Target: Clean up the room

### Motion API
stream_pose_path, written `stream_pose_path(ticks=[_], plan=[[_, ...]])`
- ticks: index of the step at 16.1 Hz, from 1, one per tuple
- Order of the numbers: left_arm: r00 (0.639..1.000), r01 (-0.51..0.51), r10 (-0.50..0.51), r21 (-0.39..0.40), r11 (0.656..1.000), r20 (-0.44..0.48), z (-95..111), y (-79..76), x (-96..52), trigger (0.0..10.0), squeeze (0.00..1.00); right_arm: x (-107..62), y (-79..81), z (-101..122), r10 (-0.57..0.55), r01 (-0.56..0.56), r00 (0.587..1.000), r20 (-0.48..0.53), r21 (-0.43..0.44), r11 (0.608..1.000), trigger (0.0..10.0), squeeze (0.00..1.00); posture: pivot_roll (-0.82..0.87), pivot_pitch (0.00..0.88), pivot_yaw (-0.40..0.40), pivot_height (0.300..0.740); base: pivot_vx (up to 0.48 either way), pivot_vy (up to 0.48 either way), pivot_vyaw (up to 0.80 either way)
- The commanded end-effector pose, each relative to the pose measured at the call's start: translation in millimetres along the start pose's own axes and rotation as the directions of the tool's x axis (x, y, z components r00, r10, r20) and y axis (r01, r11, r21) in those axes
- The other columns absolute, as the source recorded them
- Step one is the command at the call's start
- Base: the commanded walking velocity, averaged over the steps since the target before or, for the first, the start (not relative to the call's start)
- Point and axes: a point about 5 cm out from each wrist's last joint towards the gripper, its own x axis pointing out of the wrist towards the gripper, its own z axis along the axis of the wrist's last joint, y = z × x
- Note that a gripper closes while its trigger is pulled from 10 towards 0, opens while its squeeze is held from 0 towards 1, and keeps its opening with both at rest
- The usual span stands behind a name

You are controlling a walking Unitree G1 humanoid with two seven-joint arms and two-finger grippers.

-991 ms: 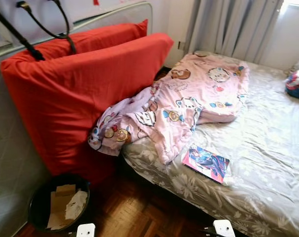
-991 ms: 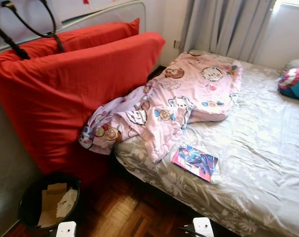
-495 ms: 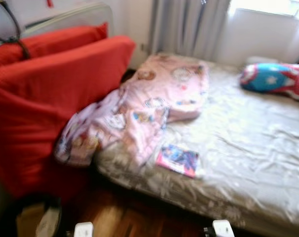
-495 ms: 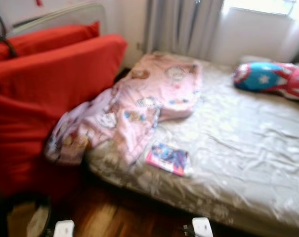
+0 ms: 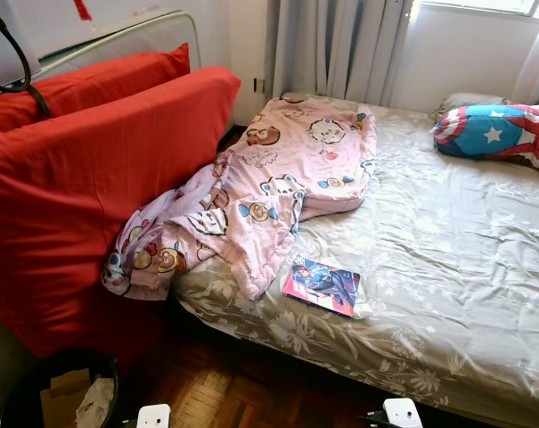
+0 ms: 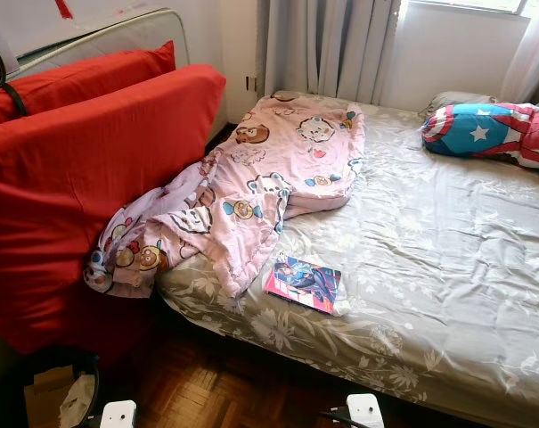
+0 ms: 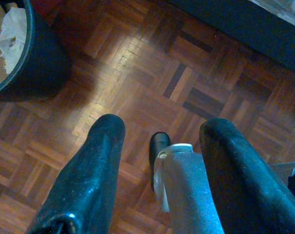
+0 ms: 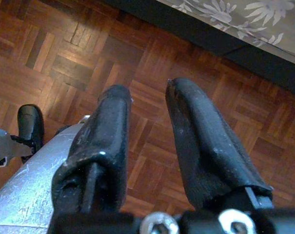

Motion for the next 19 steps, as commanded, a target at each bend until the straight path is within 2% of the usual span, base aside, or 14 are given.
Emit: stream_pose_path(ticks=[1, 3, 19], plan=[[0.997, -0.051, 0.055, -0.060, 0.997, 0.063, 40.5, 13.8, 9.9, 10.0, 0.00, 10.6, 14.4, 63.7, 0.063, -0.093, 0.988, 0.139, 0.225, 0.970, 10.0, 0.00, 0.09, 0.000, -0.062, 0.740, 0.000, 0.000, 0.00], [0.996, -0.051, 0.055, -0.065, 0.997, 0.064, 40.6, 13.7, 9.9, 10.0, 0.00, 10.6, 14.3, 63.7, 0.064, -0.094, 0.988, 0.138, 0.224, 0.970, 10.0, 0.00, 0.09, 0.000, -0.064, 0.740, 0.000, 0.000, 0.00], [0.996, -0.047, 0.052, -0.067, 0.997, 0.072, 43.6, 12.6, 10.5, 10.0, 0.00, 10.7, 13.4, 67.1, 0.071, -0.101, 0.987, 0.143, 0.212, 0.972, 10.0, 0.00, 0.10, 0.000, -0.077, 0.740, 0.268, 0.000, 0.00]])
